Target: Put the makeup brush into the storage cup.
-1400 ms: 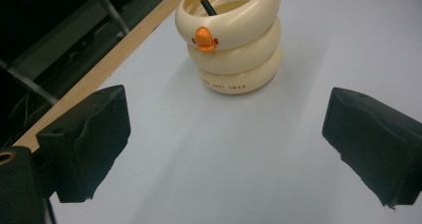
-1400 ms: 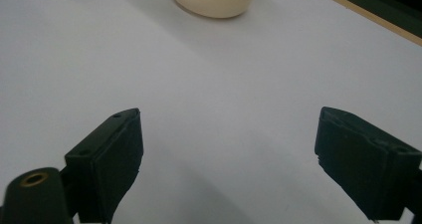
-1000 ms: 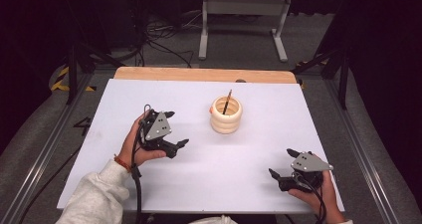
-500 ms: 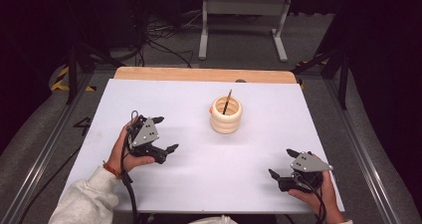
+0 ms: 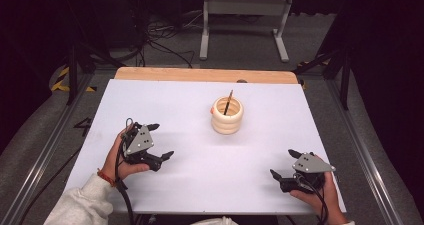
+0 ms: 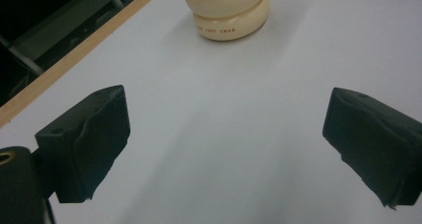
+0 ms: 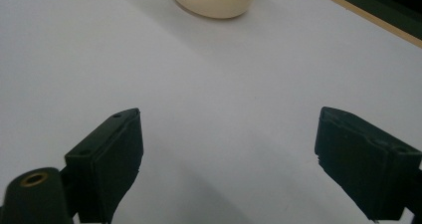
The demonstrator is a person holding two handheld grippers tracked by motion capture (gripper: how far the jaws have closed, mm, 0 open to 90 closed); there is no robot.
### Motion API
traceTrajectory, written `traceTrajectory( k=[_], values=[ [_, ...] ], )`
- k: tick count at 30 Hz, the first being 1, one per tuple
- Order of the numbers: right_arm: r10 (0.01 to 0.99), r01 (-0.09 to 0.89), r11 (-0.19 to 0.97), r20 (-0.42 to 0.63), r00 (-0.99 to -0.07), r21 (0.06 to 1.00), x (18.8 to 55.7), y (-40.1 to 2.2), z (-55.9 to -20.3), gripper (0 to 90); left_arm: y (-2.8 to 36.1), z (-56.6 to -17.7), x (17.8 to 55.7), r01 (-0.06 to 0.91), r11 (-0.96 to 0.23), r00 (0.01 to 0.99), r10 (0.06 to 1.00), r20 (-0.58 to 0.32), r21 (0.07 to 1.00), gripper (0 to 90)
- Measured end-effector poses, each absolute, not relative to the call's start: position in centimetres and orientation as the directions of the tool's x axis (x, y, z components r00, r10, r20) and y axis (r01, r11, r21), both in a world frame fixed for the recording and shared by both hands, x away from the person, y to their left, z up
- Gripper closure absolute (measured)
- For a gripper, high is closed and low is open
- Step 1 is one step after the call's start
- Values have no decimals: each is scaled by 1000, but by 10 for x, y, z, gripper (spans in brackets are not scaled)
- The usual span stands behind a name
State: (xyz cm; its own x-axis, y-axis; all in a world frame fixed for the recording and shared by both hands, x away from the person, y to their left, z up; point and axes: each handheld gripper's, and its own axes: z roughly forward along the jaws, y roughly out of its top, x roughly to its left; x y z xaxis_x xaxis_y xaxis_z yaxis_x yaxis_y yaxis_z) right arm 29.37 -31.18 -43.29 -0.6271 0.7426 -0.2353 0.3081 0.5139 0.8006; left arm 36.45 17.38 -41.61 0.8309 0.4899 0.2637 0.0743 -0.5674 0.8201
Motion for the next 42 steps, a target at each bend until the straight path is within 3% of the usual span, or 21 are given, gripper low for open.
traceTrajectory(
  k=[27, 42],
  values=[
    [748, 305, 501, -229, -623, 810, 289, -316, -433, 125, 215, -444, 339, 168, -580, 801, 552, 232, 797, 57],
    [750, 311, 506, -233, -619, 804, 288, -317, -434, 125, 255, -452, 327, 243, -490, 769, 623, 141, 837, 61]
  ],
)
